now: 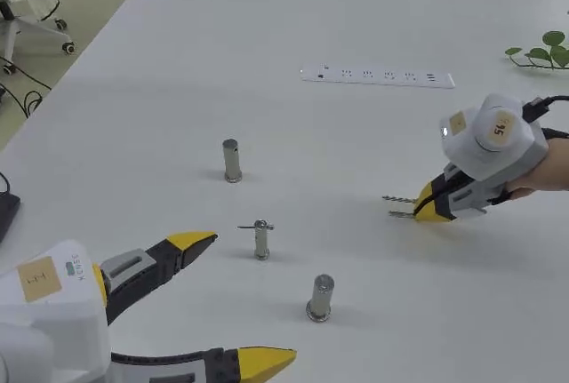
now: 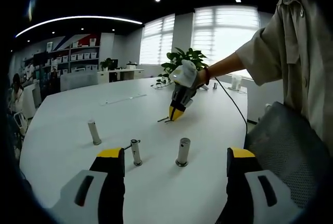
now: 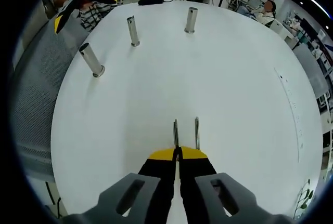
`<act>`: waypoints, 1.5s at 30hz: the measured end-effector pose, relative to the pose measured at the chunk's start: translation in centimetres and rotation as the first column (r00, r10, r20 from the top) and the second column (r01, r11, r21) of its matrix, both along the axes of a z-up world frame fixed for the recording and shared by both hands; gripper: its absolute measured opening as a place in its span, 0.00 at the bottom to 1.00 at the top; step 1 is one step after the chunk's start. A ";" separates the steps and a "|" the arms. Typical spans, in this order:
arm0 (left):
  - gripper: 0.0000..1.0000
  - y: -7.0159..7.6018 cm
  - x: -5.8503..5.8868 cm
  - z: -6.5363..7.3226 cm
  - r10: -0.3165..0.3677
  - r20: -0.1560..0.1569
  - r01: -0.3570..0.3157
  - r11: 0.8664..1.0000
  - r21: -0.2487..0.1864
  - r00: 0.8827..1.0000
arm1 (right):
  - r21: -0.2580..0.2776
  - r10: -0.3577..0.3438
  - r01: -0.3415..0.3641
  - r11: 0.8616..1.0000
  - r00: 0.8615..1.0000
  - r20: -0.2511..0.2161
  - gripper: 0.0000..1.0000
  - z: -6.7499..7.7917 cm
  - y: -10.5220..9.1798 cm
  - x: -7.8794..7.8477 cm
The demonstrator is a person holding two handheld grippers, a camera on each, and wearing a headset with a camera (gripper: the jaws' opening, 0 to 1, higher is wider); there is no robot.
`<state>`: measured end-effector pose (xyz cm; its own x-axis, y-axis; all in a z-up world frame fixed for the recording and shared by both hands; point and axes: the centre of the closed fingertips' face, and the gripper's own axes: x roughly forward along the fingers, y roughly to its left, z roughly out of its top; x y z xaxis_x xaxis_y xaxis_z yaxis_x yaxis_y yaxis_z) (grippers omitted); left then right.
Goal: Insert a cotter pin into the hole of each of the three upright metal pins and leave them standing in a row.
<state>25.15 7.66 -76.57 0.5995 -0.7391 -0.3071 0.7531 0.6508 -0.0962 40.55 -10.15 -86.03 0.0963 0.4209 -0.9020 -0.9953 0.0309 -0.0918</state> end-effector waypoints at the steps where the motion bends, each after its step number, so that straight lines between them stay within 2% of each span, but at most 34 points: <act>1: 0.80 0.0 0.0 0.0 0.000 0.000 0.000 1.000 0.002 1.000 | 0.001 0.000 0.000 1.000 1.000 0.004 0.02 0.1 0.1 0.0; 7: 0.78 0.0 0.1 0.2 0.007 -0.011 -0.007 1.000 -0.016 1.000 | 0.015 0.024 -0.024 1.000 0.999 0.034 0.02 1.2 0.8 -0.5; 12: 0.72 0.0 0.3 0.7 0.017 -0.034 -0.019 0.999 -0.049 0.999 | 0.033 0.046 -0.048 0.998 0.997 0.064 0.02 2.5 1.7 -1.2; 15: 0.70 -0.1 0.4 1.0 0.019 -0.045 -0.022 0.998 -0.066 0.999 | 0.048 0.075 -0.079 0.996 0.993 0.092 0.02 3.6 2.6 -2.0; 19: 0.65 -0.4 0.5 1.3 0.010 -0.054 -0.013 0.998 -0.066 0.998 | 0.065 0.112 -0.120 0.991 0.986 0.120 0.02 4.8 3.6 -3.0; 20: 0.64 -0.5 0.5 1.4 0.007 -0.056 -0.011 0.998 -0.068 0.998 | 0.074 0.124 -0.133 0.988 0.985 0.124 0.02 4.7 3.8 -2.8; 29: 0.54 -1.5 0.6 2.0 -0.022 -0.061 0.017 0.996 -0.084 0.998 | 0.095 0.217 -0.235 0.967 0.962 0.165 0.02 7.1 6.7 -6.6; 38: 0.41 -2.5 0.8 2.4 -0.034 -0.089 0.023 0.992 -0.125 0.995 | 0.111 0.278 -0.301 0.947 0.943 0.183 0.02 8.1 8.9 -9.3; 45: 0.34 -3.1 1.0 2.2 -0.025 -0.143 0.001 0.986 -0.164 0.989 | 0.136 0.301 -0.330 0.934 0.933 0.195 0.02 8.9 10.2 -11.1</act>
